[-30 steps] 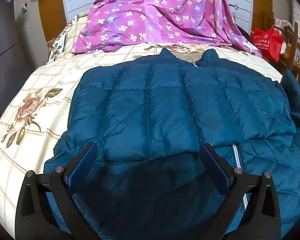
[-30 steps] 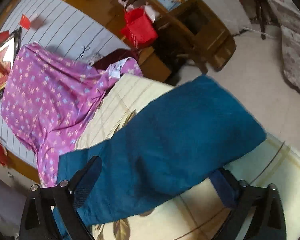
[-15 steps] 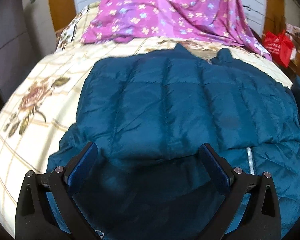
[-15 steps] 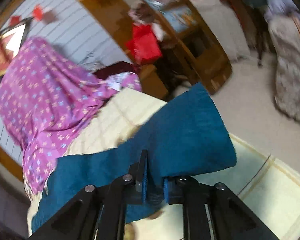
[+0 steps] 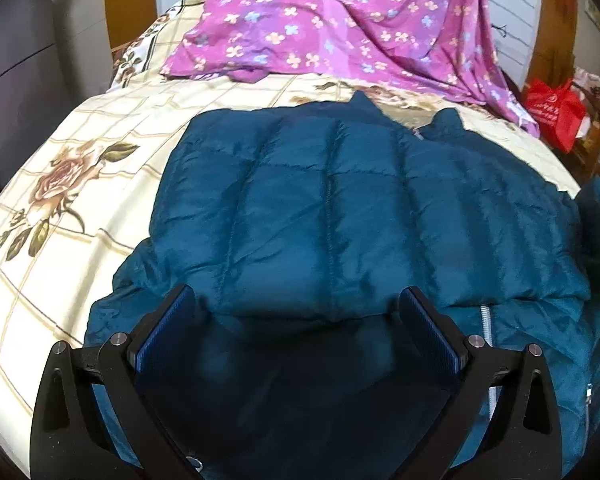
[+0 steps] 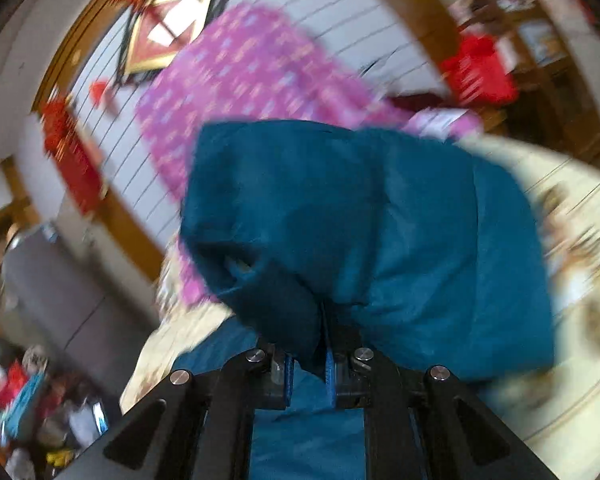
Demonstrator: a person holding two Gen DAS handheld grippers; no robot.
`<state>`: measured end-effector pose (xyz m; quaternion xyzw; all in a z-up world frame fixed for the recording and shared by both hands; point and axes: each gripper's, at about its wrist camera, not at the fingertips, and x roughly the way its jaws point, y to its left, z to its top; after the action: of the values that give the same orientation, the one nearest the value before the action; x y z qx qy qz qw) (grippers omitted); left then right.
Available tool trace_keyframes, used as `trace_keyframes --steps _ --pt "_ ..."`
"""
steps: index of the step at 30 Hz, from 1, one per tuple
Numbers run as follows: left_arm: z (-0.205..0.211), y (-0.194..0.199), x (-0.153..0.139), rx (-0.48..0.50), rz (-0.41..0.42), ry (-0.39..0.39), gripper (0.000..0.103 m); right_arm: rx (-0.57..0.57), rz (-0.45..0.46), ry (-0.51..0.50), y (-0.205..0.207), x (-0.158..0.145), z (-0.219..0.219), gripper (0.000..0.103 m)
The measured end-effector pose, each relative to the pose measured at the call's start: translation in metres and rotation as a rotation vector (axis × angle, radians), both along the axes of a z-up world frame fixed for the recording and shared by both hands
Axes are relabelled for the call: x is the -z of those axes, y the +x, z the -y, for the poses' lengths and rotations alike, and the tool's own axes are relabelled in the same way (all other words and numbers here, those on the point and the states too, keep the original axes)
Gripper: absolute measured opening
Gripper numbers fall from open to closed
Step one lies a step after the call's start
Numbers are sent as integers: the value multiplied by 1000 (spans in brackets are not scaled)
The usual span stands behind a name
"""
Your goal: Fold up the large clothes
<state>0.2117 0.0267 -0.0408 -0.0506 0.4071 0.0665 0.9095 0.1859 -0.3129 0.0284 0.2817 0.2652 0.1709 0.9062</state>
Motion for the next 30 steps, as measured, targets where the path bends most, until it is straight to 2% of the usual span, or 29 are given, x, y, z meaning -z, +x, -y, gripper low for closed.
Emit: trace_keyframes --steps 2,6,10,12,13,14,15,16,17,19,25,27,30 --pt "-3 0 -3 1 8 -23 102 -67 -24 -8 6 23 -50 12" --pt "-14 0 -5 -25 17 -77 102 -209 -42 -27 23 49 -117 12" --pt "-23 3 -3 -55 3 -106 102 -309 -64 -50 32 62 -153 12" --pt "-25 4 -1 -62 -3 -111 102 -323 -95 -71 39 66 -163 17" --pt "-25 4 0 -63 -7 -111 102 -325 -100 -73 40 68 -166 23" --pt "-25 4 1 -65 -12 -111 102 -327 -103 -64 42 69 -166 35" --pt "-26 5 2 -65 -16 -113 102 -323 -99 -52 42 69 -165 42" --pt "-27 5 3 -68 -21 -117 102 -311 -95 -54 42 68 -162 54" --pt "-28 5 3 -74 -22 -120 102 -298 -92 -63 38 66 -159 73" --pt "-31 4 4 -86 -24 -122 102 -265 -61 -73 29 57 -152 87" --pt "-51 -7 1 -151 -11 -162 102 -235 -2 -139 6 29 -136 87" --pt "-61 -15 -2 -183 10 -192 102 -195 -25 -188 -7 26 -123 87" --pt "-71 -26 -6 -217 34 -231 102 -69 -131 -293 -22 30 -99 87"
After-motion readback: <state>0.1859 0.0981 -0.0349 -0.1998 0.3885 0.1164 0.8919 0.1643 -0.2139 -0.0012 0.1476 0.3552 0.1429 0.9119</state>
